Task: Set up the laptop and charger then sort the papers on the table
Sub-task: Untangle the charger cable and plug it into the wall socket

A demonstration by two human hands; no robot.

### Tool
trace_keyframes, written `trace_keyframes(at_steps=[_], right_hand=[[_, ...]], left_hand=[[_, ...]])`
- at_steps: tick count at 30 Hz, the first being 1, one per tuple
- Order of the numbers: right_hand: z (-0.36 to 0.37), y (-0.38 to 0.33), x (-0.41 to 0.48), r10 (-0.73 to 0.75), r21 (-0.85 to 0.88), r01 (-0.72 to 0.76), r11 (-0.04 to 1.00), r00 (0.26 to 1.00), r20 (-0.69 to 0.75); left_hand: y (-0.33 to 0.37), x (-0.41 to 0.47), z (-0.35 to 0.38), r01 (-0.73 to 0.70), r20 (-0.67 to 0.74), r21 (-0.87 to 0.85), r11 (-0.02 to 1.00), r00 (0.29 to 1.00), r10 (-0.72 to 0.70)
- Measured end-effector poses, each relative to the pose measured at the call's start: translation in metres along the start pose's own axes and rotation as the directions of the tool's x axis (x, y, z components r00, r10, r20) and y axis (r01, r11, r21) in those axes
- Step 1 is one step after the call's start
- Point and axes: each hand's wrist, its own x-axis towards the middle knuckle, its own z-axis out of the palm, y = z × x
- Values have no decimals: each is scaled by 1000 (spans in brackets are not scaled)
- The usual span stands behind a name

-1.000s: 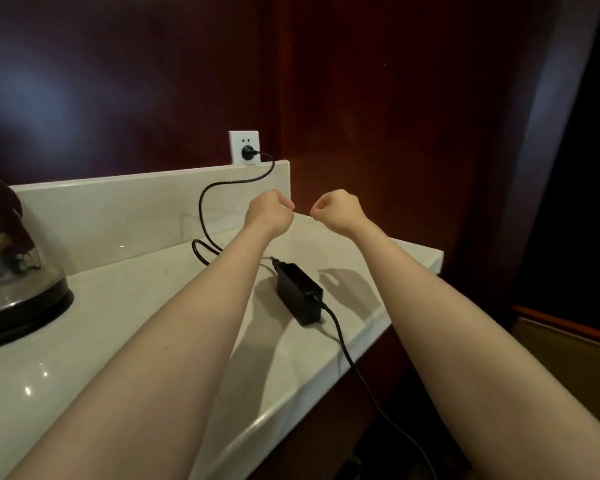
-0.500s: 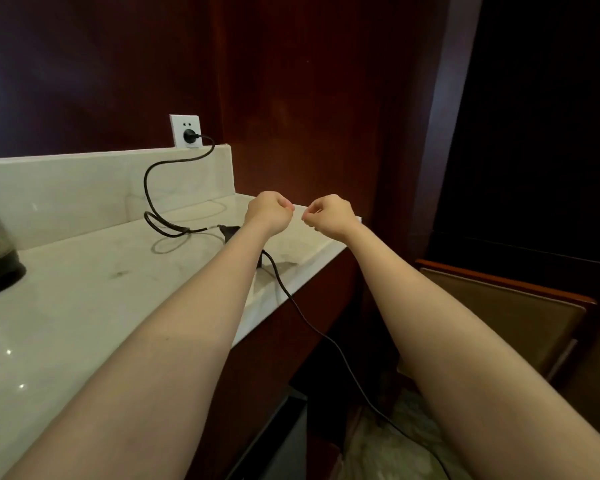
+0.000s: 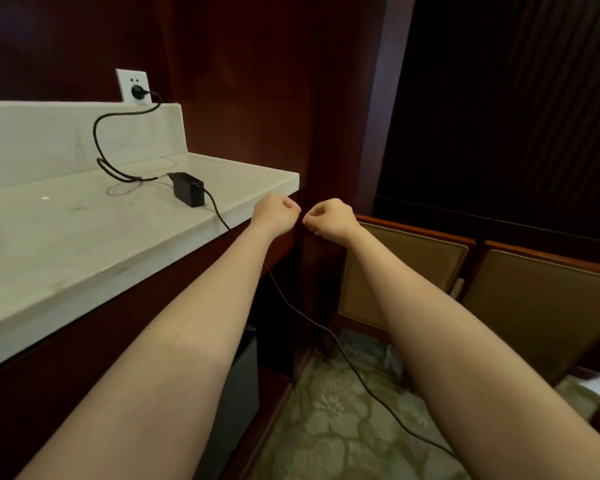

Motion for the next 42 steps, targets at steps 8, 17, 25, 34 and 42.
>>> trace_keyframes(at_steps=[8,17,25,34,42], right_hand=[[-21,13,-36,38,-21,-38,999,998,-41],[-31,26,-86,145,-85,-155,984,982,-117],[-39,43,-157,294,-41,-309,950,931,-216],[-61,73,-266,503,44,-516,856,808,-308],[-95,100,-360,616,105,-636,764,672,-411]], left_hand=[[12,-29,15,6,57,-42,999,998,-4],[9,-64,36,-25,200,-66,998,979,37],[14,-115,58,-104,341,-94,990,931,130],[33,-188,109,-157,528,-122,980,826,198],[73,-262,151,-184,650,-205,961,708,275]])
